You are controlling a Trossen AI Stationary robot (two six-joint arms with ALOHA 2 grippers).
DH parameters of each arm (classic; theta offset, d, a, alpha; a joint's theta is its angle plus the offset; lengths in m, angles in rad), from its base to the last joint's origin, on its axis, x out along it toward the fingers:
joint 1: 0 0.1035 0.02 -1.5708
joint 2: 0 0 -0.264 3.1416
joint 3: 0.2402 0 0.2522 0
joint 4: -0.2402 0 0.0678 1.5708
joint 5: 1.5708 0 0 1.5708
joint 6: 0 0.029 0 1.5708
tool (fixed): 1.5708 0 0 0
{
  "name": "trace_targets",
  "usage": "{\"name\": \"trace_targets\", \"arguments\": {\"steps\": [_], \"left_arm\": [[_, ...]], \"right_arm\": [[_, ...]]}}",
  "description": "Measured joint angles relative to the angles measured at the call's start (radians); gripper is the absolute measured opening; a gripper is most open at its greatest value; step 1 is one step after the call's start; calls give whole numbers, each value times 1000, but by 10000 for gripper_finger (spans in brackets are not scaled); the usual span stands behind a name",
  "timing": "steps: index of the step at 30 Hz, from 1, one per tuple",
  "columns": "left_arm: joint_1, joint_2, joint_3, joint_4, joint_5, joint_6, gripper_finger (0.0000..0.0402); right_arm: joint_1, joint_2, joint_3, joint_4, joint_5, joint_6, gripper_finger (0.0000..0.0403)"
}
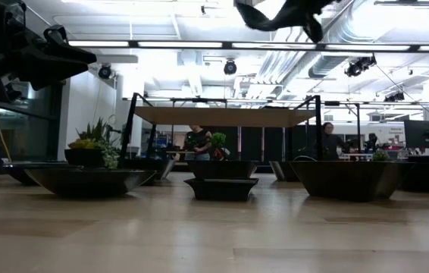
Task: Pick & Place Mini shaped plates
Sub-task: Put the black leaf-shaped plate on the shelf
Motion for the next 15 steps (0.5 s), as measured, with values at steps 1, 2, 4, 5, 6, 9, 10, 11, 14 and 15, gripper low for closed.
{"name": "trace_targets", "arguments": {"steps": [1, 2, 4, 5, 6, 9, 10, 11, 14, 15], "left_arm": [[0, 0, 0, 0, 0, 0, 154], [0, 0, 0, 0, 0, 0, 154], [0, 0, 0, 0, 0, 0, 154], [0, 0, 0, 0, 0, 0, 154], [0, 0, 0, 0, 0, 0, 154], [0, 0, 0, 0, 0, 0, 154], [0, 0, 0, 0, 0, 0, 154], [0, 0, 0, 0, 0, 0, 154], [0, 0, 0, 0, 0, 0, 154], [0, 0, 0, 0, 0, 0, 154]], "right_arm": [[-14, 37, 48, -36, -1, -8, 0], [-32, 73, 91, -67, -11, -18, 0], [-70, 146, 178, -120, -57, -26, 0], [-91, 182, 219, -141, -85, -26, 0], [-109, 219, 258, -161, -112, -27, 0], [-167, 322, 359, -210, -185, -40, 0], [-184, 354, 388, -221, -203, -40, 0], [-200, 385, 415, -231, -219, -39, 0], [-242, 471, 478, -244, -262, -28, 0], [-253, 496, 491, -244, -268, -25, 0]]}}
